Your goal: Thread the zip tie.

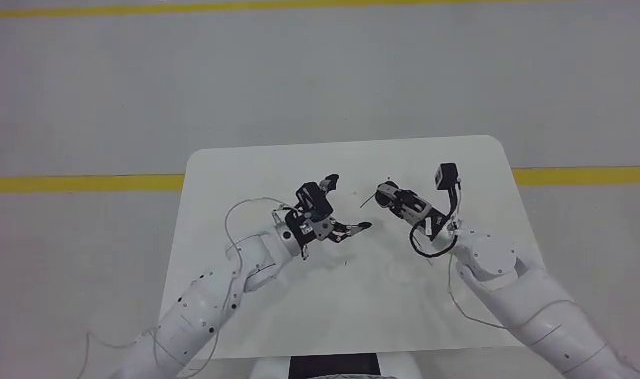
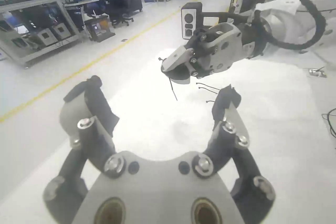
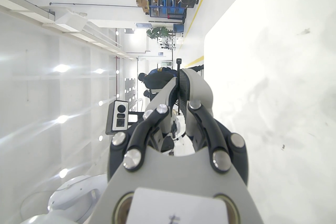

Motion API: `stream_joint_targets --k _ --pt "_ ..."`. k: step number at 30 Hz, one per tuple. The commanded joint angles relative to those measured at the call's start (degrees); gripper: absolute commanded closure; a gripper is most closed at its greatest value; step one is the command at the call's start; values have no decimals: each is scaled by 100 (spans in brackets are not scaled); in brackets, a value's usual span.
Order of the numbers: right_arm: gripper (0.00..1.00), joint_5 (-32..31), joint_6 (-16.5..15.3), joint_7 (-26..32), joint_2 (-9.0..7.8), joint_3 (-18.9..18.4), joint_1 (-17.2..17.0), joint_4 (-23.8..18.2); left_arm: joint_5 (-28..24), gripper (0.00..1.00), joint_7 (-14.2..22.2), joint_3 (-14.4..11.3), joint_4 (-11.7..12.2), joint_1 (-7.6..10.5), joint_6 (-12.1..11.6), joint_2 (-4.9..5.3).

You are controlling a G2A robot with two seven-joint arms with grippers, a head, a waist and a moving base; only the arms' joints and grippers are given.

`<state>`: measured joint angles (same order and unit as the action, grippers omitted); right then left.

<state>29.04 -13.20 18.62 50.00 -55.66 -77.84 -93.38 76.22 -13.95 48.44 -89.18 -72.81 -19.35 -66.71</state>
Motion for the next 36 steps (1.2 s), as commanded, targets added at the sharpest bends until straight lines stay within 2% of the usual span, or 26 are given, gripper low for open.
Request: stream_joint_targets --k 1,4,11,20,22,24,25,27,28,29,31,34,36 --pt "100 -59 -64 39 16 -12 -18 -13 -57 0 23 -36 14 13 -13 -9" --pt "100 -86 -80 49 53 -20 -43 26 -62 0 141 -58 73 54 109 -25" --pt "100 -83 -71 7 57 -30 -41 35 -84 0 141 -62 63 43 126 -28" --pt "100 -238 -140 145 137 -75 -117 -76 -85 0 58 -91 89 53 -3 -33" --pt "100 -286 -165 162 152 -94 -128 -76 -71 22 47 -91 96 52 0 -33" --pt "100 -315 -169 169 171 -119 -145 -75 -69 51 46 -88 99 49 0 -32" --pt "100 -324 -168 173 178 -131 -153 -78 -68 59 48 -88 100 49 -1 -32" --pt "100 -341 -168 179 194 -164 -172 -82 -67 64 51 -85 101 48 0 -32" --pt "100 -341 -172 179 201 -180 -183 -85 -68 75 52 -84 103 46 5 -32" --pt "100 -345 -176 185 210 -200 -198 -88 -64 79 59 -86 107 45 7 -33" --pt "100 -359 -182 189 224 -227 -217 -92 -55 79 67 -93 111 45 9 -35" --pt "100 -391 -204 197 248 -265 -244 -93 -57 87 74 -109 119 52 5 -40" --pt "100 -415 -205 215 264 -288 -260 -93 -63 86 68 -115 126 56 1 -43"
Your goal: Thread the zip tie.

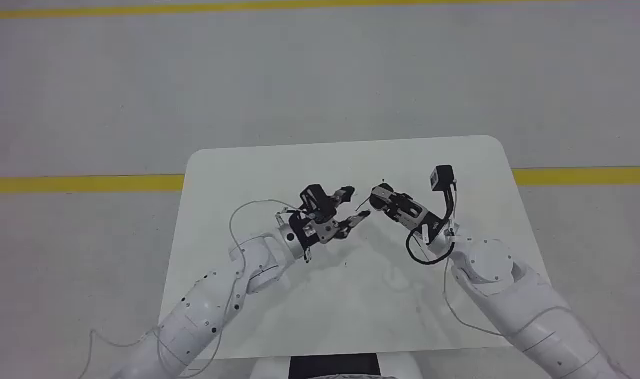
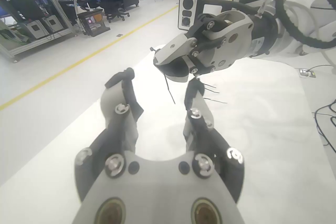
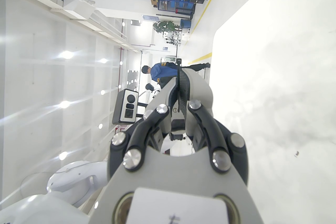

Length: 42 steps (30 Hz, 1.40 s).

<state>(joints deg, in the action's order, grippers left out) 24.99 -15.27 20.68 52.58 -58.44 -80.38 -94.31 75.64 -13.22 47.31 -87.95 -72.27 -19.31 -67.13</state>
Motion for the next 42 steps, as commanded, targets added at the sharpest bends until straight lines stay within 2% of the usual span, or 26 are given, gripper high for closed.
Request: stream_joint_targets --k 1,2,17,20,22,33,34,35,36,42 --pt "100 -19 3 16 13 -19 -12 0 -4 84 -7 -7 5 1 -4 -3" --pt "100 -30 7 23 20 -28 -18 0 1 80 -6 -13 6 1 -6 -4" --pt "100 -204 165 176 138 -121 -75 -24 43 79 -10 -16 15 0 -8 -5" --pt "100 -237 193 203 159 -131 -80 -20 47 86 -10 -10 12 -3 -2 -4" --pt "100 -261 212 224 175 -140 -79 -13 46 100 -7 -3 9 -6 4 -3" --pt "100 -348 267 358 240 -253 -94 23 22 100 1 13 9 -19 -17 9" --pt "84 -358 263 370 246 -267 -102 24 8 100 -5 18 11 -18 -17 15" --pt "56 -372 259 378 250 -282 -105 26 -2 100 -8 22 12 -16 -17 21" --pt "0 -389 255 382 253 -296 -109 30 -14 100 -11 25 13 -17 -17 27" --pt "0 -541 227 420 259 -467 -154 30 -300 100 -7 42 -17 -40 -17 94"
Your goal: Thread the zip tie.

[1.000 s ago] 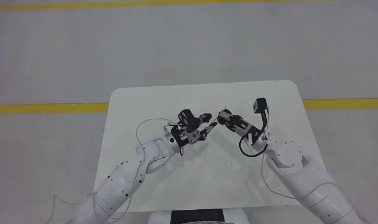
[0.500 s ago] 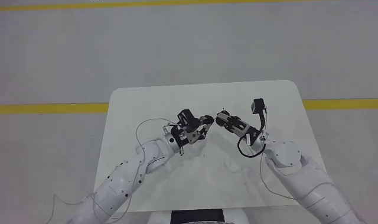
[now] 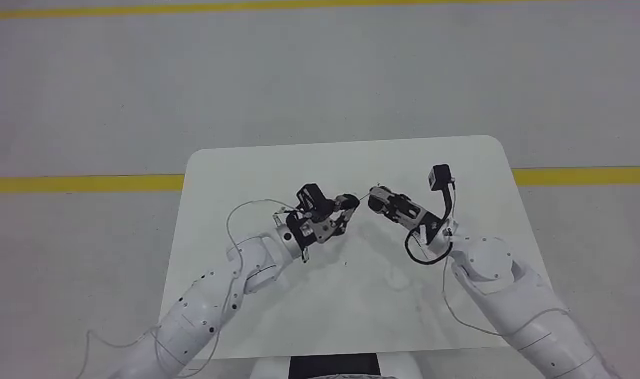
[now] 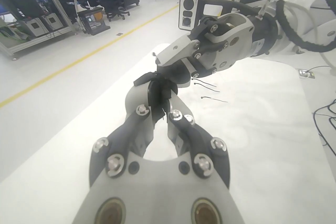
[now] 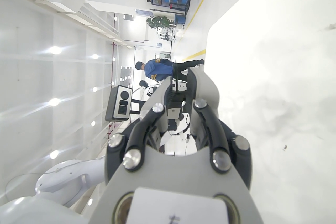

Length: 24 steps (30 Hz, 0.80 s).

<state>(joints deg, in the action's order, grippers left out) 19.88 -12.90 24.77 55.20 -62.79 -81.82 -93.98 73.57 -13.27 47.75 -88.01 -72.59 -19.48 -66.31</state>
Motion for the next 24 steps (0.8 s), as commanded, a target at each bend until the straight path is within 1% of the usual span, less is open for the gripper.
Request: stream_joint_targets --k 1,4,5,8,10,13,16,18,19,21,22,24 --pt "0 -50 -26 38 -6 -74 -24 -6 -200 100 3 -22 -30 -10 0 31" --pt "0 -151 -144 269 -32 -235 -60 28 -620 100 -7 -162 -104 27 0 127" --pt "0 -216 -205 412 -48 -309 -67 40 -813 100 36 -242 -136 53 0 182" --pt "0 -352 -313 657 -84 -492 -106 55 -1416 100 117 -378 -178 125 0 325" --pt "0 -447 -375 855 -113 -624 -151 56 -1779 100 266 -530 -244 220 0 460" --pt "0 -479 -410 1073 -141 -776 -214 47 -2066 100 491 -725 -306 375 0 678" --pt "0 -545 -441 1230 -156 -864 -242 42 -2378 100 523 -929 -386 493 0 880" --pt "0 -633 -480 1305 -159 -881 -250 41 -2586 100 519 -1068 -429 568 0 994" --pt "0 -697 -503 1317 -158 -890 -250 45 -2738 100 522 -1172 -472 619 0 1068" --pt "0 -885 -502 1314 -161 -894 -245 43 -3044 100 564 -1347 -541 694 0 1175" --pt "0 -885 -502 1314 -161 -894 -245 43 -3088 100 634 -1421 -574 744 0 1212" --pt "0 -885 -502 1314 -161 -894 -245 43 -3088 100 634 -1421 -574 744 0 1212"
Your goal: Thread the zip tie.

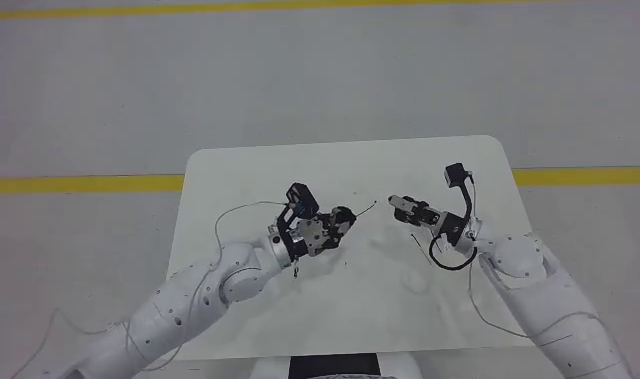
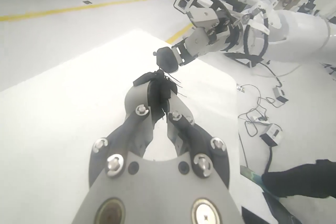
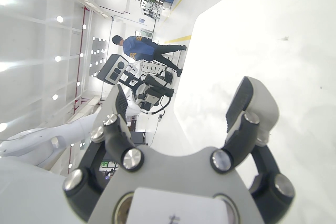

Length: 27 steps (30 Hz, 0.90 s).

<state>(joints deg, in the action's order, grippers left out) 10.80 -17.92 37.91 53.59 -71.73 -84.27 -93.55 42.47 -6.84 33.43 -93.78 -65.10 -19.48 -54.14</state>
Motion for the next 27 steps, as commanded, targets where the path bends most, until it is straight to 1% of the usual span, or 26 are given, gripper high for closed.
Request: stream_joint_targets --k 1,6,7,8,9,10,11,12,13,16,19,23,25,26,27 --pt "0 23 1 0 0 0 0 0 22 100 -9 12 4 -5 0 -5" --pt "0 23 1 0 0 0 0 0 22 100 -9 12 4 -5 0 -5" --pt "0 23 1 0 0 0 0 0 -63 100 6 10 18 -34 5 -10" --pt "0 20 9 -19 1 -2 -4 8 -204 100 67 18 38 -53 0 -16" --pt "0 12 -16 18 2 -5 -14 29 -460 100 175 28 61 -78 0 -20" --pt "0 27 -106 131 -3 -24 -10 60 -714 100 307 33 95 -103 0 -18" --pt "0 20 -156 228 -13 -75 1 131 -924 100 426 42 82 -105 0 -13" --pt "0 3 -156 371 -24 -127 22 170 -1240 100 571 34 49 -124 0 -1" --pt "0 29 -156 490 -29 -155 36 183 -1435 100 702 33 32 -114 0 13" --pt "0 91 -156 877 -40 -232 92 274 -2072 100 935 13 -93 -109 0 65" --pt "0 152 -156 1303 -38 -231 170 370 -2551 100 1053 -1 -193 -90 0 124" --pt "0 186 -156 1674 -10 -196 272 489 -3045 100 1220 -55 -280 -62 0 186" --pt "0 191 -156 1711 14 -173 317 515 -3283 100 1384 -84 -302 -38 0 208" --pt "0 208 -156 1699 34 -168 337 511 -3490 100 1489 -94 -313 -31 0 218" --pt "0 207 -156 1625 44 -188 342 522 -3630 100 1667 -127 -327 -25 0 224"
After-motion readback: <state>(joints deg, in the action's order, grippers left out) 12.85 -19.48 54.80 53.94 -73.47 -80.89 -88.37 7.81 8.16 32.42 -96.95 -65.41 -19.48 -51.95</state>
